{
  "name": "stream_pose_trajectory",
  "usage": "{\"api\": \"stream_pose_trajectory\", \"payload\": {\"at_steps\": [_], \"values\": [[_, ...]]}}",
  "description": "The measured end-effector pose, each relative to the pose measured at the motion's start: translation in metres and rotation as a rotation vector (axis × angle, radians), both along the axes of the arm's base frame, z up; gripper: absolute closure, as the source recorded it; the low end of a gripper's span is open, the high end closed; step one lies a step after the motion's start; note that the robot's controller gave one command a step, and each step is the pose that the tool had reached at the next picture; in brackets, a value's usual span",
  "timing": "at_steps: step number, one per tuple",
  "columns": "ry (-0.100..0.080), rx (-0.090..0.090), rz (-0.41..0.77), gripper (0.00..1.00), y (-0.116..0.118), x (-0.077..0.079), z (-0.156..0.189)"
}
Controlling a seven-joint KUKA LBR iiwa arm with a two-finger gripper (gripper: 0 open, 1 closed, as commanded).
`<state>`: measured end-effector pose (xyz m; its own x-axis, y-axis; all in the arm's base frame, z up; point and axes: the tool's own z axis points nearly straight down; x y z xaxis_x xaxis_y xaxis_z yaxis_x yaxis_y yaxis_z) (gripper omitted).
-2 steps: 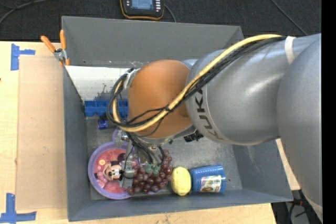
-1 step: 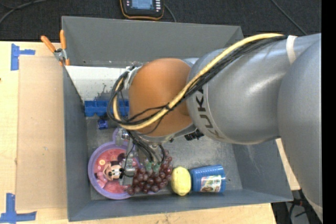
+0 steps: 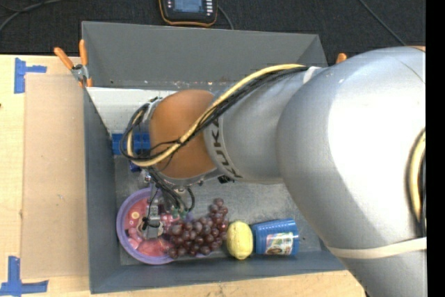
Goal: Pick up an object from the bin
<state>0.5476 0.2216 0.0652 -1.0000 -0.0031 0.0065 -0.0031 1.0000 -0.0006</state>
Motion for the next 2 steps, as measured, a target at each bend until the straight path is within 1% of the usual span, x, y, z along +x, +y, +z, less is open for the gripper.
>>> {"api": "stream_pose_trajectory", "payload": {"at_steps": [1,2], "values": [[-0.066,0.015,0.12,0.0,-0.079,-0.058,0.013],[-0.027,0.011,0.229,0.0,-0.054,-0.02,0.006]]}}
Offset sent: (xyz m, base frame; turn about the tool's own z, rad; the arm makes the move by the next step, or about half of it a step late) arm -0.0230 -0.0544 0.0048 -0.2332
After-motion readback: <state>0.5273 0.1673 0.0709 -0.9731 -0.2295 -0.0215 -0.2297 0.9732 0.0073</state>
